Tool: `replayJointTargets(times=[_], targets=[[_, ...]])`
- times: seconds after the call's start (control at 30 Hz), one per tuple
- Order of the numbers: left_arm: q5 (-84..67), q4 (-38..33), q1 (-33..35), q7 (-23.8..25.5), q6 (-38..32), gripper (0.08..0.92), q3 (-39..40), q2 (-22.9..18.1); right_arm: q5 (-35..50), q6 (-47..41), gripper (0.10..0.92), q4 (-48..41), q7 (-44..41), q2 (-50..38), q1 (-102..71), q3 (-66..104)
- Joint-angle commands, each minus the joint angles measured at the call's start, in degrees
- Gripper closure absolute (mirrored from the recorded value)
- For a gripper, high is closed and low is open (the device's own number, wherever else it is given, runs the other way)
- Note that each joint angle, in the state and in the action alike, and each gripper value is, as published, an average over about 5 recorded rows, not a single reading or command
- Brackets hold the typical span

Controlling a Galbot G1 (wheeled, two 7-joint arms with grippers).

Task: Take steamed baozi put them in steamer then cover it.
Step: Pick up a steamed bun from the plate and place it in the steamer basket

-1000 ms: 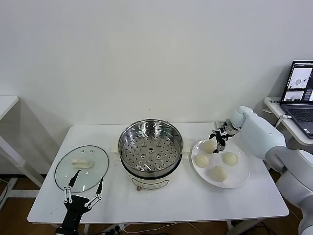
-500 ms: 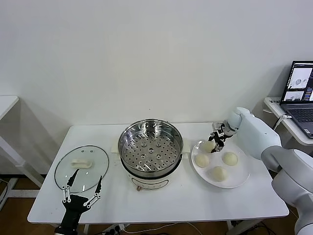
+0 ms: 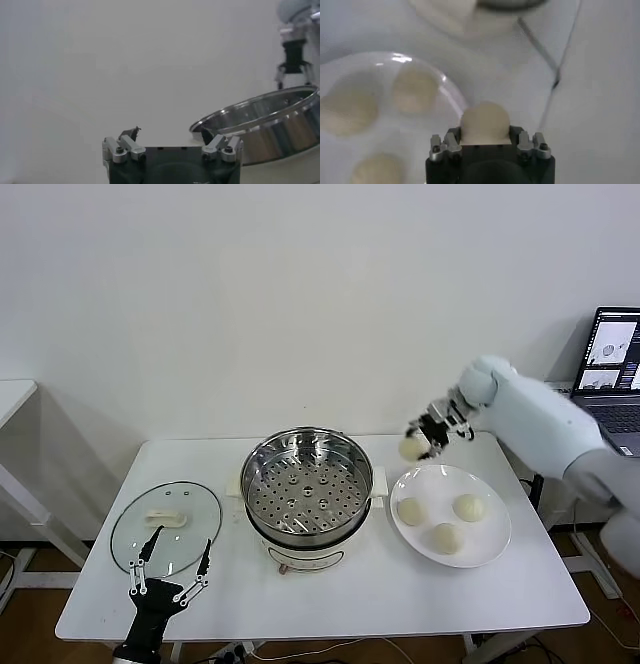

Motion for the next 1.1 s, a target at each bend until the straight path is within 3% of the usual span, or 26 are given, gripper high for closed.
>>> replayJointTargets(times=[0.03,0.33,0.67,1.1], targets=[[0.4,0.1,0.4,-0.1,-0.5,0.177,-0.1,-0.1,1.8,13.0,0.374,11.8,-1.4,5.2,12.5,-8.1],[0.5,0.3,0.5,-0.3,-1.2,0.177,0.1,-0.4,-4.1,16.3,0.375,11.9,-1.3,13.8,9.8,-11.2],[0.4,-0.1,0.5,-0.6,-1.5,0.177,-0.1,-0.1,-13.9,15.9,0.373,4.1,1.1,19.6,1.2,-10.4],[0.3,-0.4,0.7,-0.8,-1.8,0.177,-0.4,0.1,-18.8,16.1,0.372,-4.2,3.1,25.0,-2.4,-8.9]])
